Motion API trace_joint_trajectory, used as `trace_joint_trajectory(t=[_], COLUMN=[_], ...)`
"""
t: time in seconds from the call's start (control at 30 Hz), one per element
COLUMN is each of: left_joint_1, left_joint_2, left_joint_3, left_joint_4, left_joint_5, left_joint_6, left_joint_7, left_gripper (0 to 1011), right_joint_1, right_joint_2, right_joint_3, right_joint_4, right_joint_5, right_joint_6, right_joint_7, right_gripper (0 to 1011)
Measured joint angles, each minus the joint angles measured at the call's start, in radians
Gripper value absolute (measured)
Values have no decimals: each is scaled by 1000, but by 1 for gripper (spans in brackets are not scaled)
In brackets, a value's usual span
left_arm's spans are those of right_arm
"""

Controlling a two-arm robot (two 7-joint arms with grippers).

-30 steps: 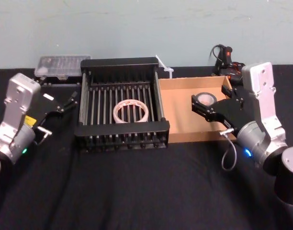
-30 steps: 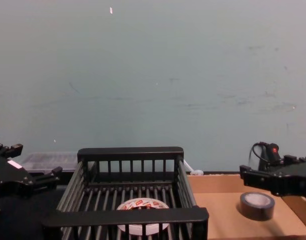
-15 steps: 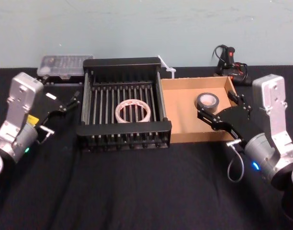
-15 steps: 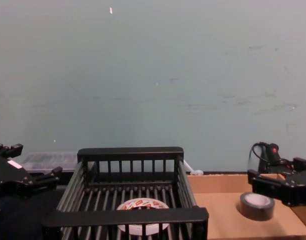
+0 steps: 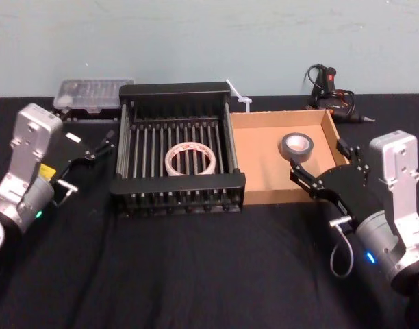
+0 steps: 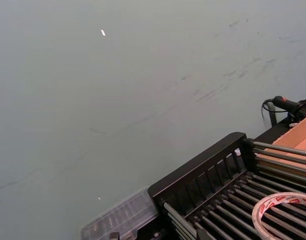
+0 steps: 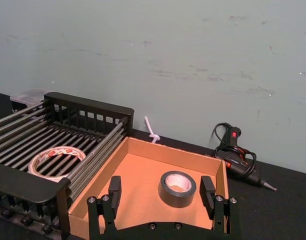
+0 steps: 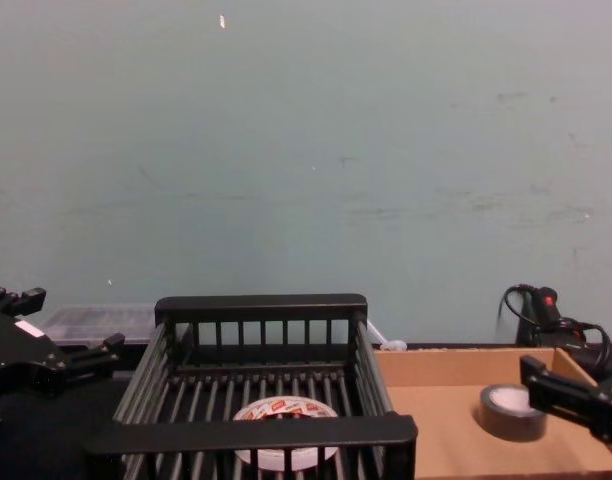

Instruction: Pick up the white tape and place it into the black box , Pick up the silver tape and place it into the brown box.

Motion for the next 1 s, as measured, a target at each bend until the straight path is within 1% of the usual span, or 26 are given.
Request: trace_joint_trajectory(t=[0.2, 1.0], left_joint_1=[0, 0], left_joint_2=[0, 0], left_joint_3=[0, 0], left_joint_4=[0, 0], left_joint_5=[0, 0], left_joint_6=[0, 0], left_joint_7=[0, 0], left_gripper=[1001, 1001], right_joint_1=[-11, -8], right_joint_2=[-9, -6], right_joint_3=[12, 7], right_joint_4=[-3, -1], right_joint_5=[-12, -9], right_joint_6=[-20, -13], right_joint_7=[4, 3], right_gripper=[1002, 1002])
